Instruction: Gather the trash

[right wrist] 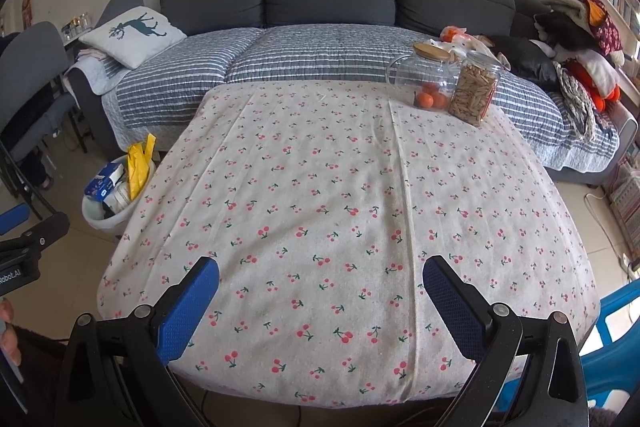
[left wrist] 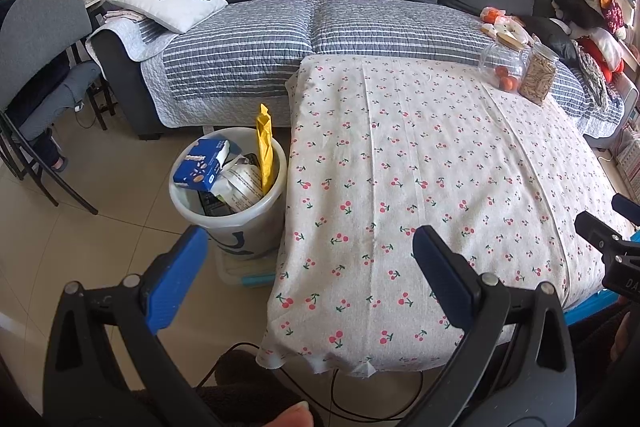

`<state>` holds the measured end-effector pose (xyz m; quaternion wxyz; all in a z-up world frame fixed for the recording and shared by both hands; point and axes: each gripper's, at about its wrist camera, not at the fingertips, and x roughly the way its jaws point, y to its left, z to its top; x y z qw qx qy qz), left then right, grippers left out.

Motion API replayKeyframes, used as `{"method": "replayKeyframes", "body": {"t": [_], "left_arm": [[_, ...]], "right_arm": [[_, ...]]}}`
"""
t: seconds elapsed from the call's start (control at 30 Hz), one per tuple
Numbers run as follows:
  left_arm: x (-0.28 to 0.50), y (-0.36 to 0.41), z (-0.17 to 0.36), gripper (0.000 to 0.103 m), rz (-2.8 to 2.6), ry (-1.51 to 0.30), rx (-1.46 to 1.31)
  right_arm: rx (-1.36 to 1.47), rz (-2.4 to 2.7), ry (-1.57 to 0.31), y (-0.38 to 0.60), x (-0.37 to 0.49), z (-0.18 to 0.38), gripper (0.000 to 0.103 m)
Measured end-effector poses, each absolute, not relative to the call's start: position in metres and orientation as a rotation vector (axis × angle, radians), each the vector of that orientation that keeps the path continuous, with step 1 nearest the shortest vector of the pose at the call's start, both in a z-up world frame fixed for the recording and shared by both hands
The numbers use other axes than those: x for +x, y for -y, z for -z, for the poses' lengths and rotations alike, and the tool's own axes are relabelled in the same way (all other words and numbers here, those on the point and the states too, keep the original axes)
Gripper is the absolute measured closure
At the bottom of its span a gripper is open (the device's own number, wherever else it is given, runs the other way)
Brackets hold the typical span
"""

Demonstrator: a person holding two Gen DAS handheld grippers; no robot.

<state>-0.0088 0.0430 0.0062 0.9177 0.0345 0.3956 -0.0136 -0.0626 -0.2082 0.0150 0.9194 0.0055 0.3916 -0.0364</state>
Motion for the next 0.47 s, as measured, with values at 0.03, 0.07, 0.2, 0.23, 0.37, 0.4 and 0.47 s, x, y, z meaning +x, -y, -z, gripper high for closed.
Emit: {"method": "replayKeyframes", "body": {"t": [0.03,0.07,0.2,0.23,0.37,0.4,0.47], "left_arm": [[-0.0087,-0.0429,-0.0061,0.001,0.029,-0.815,0.071],[-0.0087,-0.0428,-0.0061,0.001,0.029,-0.815,0.071],[-0.0088,-0.0428,-0.0061,0.001,0.031,-0.817,0.07],[-0.0088,-0.0429,-0.0061,0.001,0.031,-0.818,0.07],[-0.0076,-0.0426,-0.0058,0.001,0.036,-0.825,0.063],[-0.0071,-0.0425,-0.0055,0.001,0.039,-0.829,0.059],[-0.0044,-0.0438,-0.007,0.001,0.057,-0.845,0.046]], "right_arm": [[0.011,0.076,-0.805,0.2081,-0.0628,-0.0149,0.0],[0.011,0.076,-0.805,0.2081,-0.0627,-0.0149,0.0],[0.013,0.079,-0.804,0.2085,-0.0629,-0.0144,0.0],[0.013,0.08,-0.804,0.2085,-0.0628,-0.0143,0.0],[0.013,0.082,-0.804,0.2089,-0.0627,-0.0138,0.0],[0.013,0.082,-0.805,0.209,-0.0627,-0.0138,0.0],[0.012,0.083,-0.805,0.209,-0.0625,-0.0137,0.0]]}}
